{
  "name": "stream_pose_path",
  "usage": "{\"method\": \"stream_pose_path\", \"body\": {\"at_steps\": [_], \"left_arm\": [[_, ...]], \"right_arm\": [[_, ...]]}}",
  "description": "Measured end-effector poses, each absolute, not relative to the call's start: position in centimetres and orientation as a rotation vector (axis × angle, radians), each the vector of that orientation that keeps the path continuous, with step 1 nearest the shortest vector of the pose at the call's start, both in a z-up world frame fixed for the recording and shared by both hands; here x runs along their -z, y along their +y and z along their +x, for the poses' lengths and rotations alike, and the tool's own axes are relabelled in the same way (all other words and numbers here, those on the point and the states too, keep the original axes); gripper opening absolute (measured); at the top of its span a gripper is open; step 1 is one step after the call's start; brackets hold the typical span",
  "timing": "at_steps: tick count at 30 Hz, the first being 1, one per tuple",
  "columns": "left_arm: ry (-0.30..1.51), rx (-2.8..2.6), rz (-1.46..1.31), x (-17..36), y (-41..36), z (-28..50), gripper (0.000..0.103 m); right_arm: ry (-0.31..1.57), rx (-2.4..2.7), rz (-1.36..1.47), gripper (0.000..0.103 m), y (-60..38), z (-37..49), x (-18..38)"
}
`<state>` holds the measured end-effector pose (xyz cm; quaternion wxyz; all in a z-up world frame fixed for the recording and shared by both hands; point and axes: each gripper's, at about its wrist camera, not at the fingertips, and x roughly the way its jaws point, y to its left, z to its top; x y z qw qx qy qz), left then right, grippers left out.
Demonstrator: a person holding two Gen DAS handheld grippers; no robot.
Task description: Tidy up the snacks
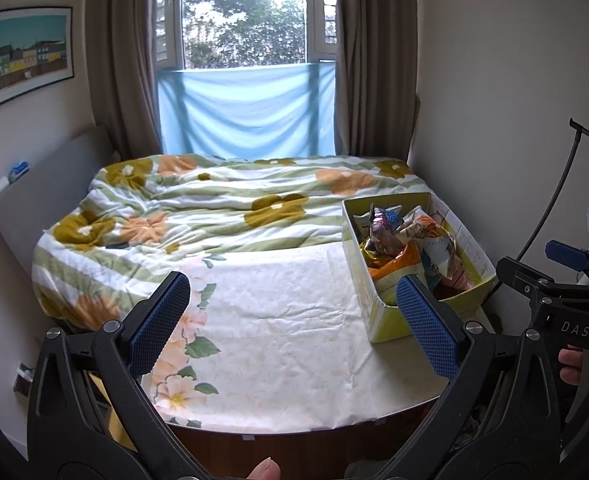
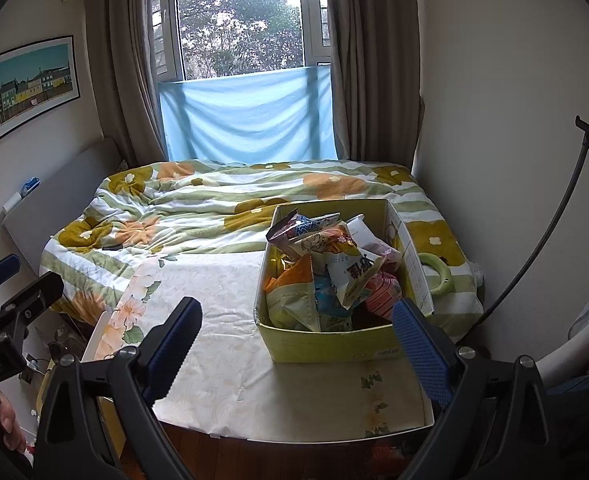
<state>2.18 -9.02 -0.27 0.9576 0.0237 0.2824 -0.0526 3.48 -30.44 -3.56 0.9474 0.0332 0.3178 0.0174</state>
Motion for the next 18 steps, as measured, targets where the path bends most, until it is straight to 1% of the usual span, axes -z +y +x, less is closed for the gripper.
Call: {"method": "stream_pose_path", "body": {"at_steps": [18], "left_arm": [[0.572, 0.103, 0.056, 0.29, -9.25, 1.84, 0.102]], "right_arm": [[0.648, -0.030, 0.074, 0.095, -30.15, 3.32, 3.53]]}}
